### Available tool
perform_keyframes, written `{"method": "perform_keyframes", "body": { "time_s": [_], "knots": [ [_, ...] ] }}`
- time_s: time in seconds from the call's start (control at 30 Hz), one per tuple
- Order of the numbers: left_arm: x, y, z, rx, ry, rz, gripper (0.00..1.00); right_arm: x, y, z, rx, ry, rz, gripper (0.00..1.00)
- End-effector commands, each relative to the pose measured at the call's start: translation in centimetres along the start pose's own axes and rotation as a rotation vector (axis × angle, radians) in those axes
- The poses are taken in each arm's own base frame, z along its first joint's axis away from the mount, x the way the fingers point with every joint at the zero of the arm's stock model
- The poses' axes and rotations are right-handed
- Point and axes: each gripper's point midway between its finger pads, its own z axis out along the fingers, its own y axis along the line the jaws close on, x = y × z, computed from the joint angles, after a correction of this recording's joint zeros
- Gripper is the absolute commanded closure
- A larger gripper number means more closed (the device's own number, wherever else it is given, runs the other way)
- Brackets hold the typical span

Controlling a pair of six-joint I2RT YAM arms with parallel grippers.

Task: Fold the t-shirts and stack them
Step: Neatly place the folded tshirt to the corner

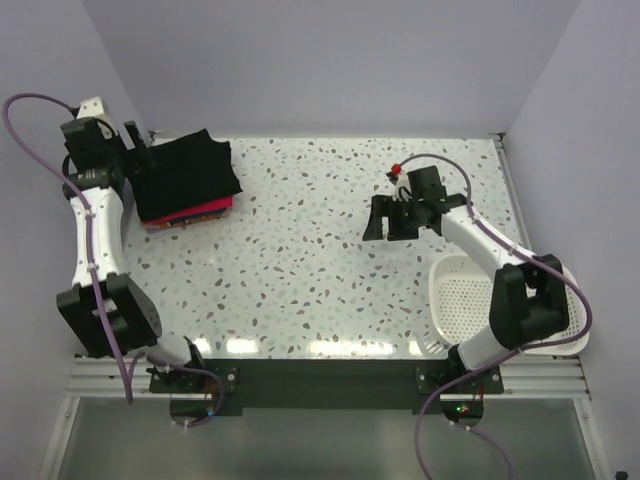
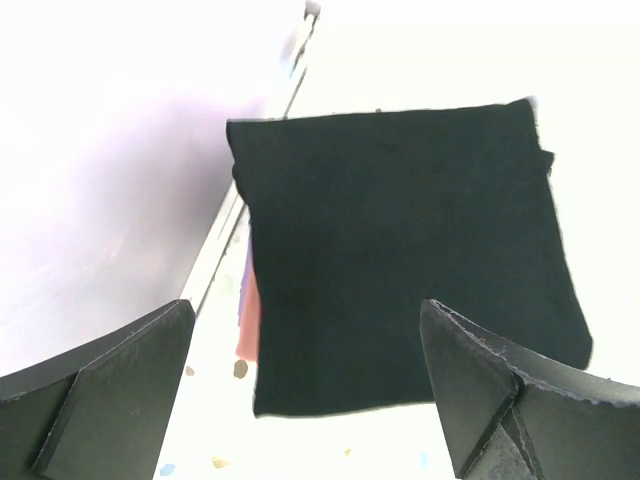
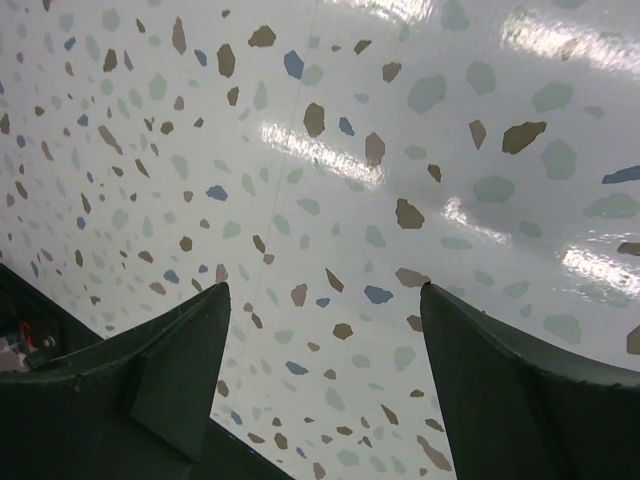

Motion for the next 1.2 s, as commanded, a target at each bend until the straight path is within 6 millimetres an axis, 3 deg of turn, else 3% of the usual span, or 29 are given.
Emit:
{"method": "perform_keyframes", "body": {
  "time_s": [0.0, 0.17, 0.2, 0.27, 0.3, 0.33, 0.4, 0.53, 0.6, 0.77, 1.17],
  "knots": [
    [-1.8, -2.1, -4.8, 0.0, -0.148, 0.008, 0.0, -3.7, 1.4, -3.4, 0.024, -0.184, -0.04, 0.19],
    [0.1, -8.1, -9.5, 0.126, -0.246, 0.02, 0.0, -4.9, 1.5, -5.0, 0.051, -0.269, -0.052, 0.18],
    [1.8, -8.9, -9.4, 0.158, -0.217, -0.002, 0.0, -5.2, 1.1, -5.3, 0.08, -0.29, -0.053, 0.17],
    [3.0, -12.1, -10.9, 0.278, -0.216, 0.008, 0.0, -5.9, 1.1, -6.3, 0.103, -0.329, -0.075, 0.17],
    [4.9, -13.2, -10.8, 0.309, -0.178, 0.007, 0.0, -6.2, 0.8, -6.6, 0.125, -0.344, -0.078, 0.16],
    [6.2, -15.7, -11.6, 0.366, -0.163, 0.034, 0.0, -6.4, 0.8, -7.1, 0.133, -0.364, -0.091, 0.15],
    [8.7, -17.5, -11.9, 0.394, -0.127, 0.04, 0.0, -6.6, 0.6, -7.3, 0.146, -0.377, -0.093, 0.14],
    [11.9, -20.8, -12.9, 0.495, -0.075, 0.048, 0.0, -6.8, 0.6, -7.7, 0.147, -0.412, -0.076, 0.14],
    [12.7, -21.8, -13.6, 0.531, -0.07, 0.057, 0.0, -6.5, 0.5, -7.7, 0.15, -0.424, -0.068, 0.14],
    [13.3, -21.9, -14.1, 0.549, -0.088, 0.054, 0.0, -5.7, -0.3, -7.5, 0.173, -0.423, -0.048, 0.14],
    [12.5, -21.8, -14.5, 0.55, -0.111, 0.098, 0.0, -4.9, -0.7, -9.2, 0.216, -0.447, -0.066, 0.14]
  ]
}}
